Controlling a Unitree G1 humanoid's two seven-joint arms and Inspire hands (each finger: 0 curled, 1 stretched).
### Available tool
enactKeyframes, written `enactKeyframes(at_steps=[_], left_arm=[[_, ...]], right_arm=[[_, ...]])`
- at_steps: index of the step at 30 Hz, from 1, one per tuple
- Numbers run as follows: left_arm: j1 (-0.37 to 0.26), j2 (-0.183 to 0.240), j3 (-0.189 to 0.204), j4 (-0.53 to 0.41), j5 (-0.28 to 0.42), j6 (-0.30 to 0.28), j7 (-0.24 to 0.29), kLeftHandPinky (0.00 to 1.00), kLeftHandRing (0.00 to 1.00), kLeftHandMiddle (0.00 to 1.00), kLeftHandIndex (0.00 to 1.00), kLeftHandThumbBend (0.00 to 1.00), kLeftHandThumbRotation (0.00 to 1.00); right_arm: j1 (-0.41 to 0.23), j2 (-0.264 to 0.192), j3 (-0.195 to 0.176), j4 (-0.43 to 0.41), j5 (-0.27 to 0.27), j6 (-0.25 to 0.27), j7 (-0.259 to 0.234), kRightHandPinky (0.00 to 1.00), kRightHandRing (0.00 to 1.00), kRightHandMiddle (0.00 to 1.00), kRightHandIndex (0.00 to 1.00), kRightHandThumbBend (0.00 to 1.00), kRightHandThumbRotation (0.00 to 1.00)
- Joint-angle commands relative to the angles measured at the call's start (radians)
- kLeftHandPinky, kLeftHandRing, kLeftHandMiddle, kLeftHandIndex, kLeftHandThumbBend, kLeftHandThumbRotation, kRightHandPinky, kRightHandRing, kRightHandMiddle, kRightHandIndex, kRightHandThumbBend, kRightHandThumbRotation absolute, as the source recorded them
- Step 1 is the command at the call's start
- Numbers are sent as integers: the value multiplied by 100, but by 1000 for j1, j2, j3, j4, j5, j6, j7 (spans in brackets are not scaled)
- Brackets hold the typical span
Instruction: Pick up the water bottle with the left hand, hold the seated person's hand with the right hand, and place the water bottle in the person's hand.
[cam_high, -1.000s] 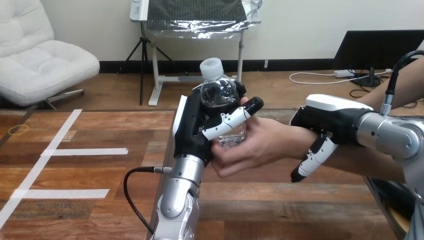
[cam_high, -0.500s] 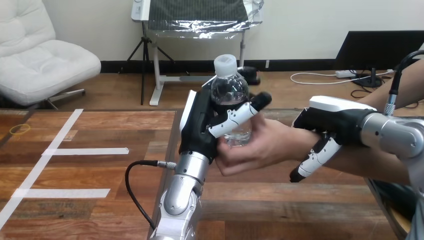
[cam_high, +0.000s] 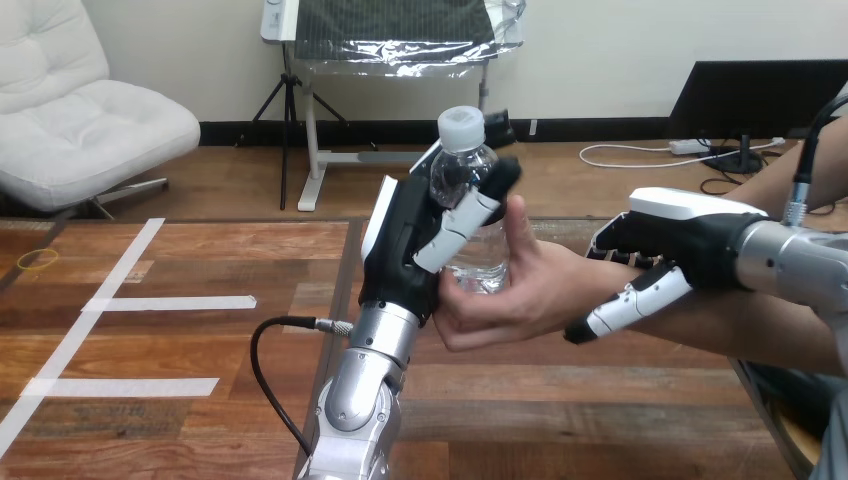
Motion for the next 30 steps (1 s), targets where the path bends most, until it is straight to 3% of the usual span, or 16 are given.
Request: enactKeyframes(at_steps=[1, 10, 13, 19, 25, 28, 30], left_arm=[[8, -14, -30, -113, 27, -5, 0, 99, 91, 85, 81, 82, 97], [78, 21, -34, -253, 27, 44, -12, 100, 97, 90, 84, 88, 100], [100, 30, -37, -297, 19, 61, -19, 100, 98, 91, 85, 88, 100], [149, 46, -43, -390, 14, 106, -20, 100, 98, 91, 86, 90, 100], [196, 66, -51, -469, -5, 137, -31, 100, 99, 92, 88, 90, 100], [218, 76, -52, -504, -19, 151, -38, 100, 99, 93, 88, 90, 100], [239, 79, -53, -541, -17, 174, -29, 100, 99, 93, 88, 89, 100]], right_arm=[[9, -24, -51, -49, 29, 13, 3, 52, 65, 71, 75, 100, 71], [52, -35, -88, -92, 78, 39, 18, 63, 78, 82, 83, 100, 73], [66, -24, -108, -112, 105, 81, 27, 68, 83, 86, 86, 100, 73], [91, -38, -118, -157, 105, 109, 37, 74, 90, 92, 92, 100, 75], [119, -43, -140, -183, 122, 100, 28, 75, 92, 94, 95, 100, 77], [139, -39, -156, -195, 125, 87, 5, 74, 92, 94, 95, 100, 79], [159, -40, -162, -203, 104, 57, -36, 72, 91, 93, 95, 100, 81]])
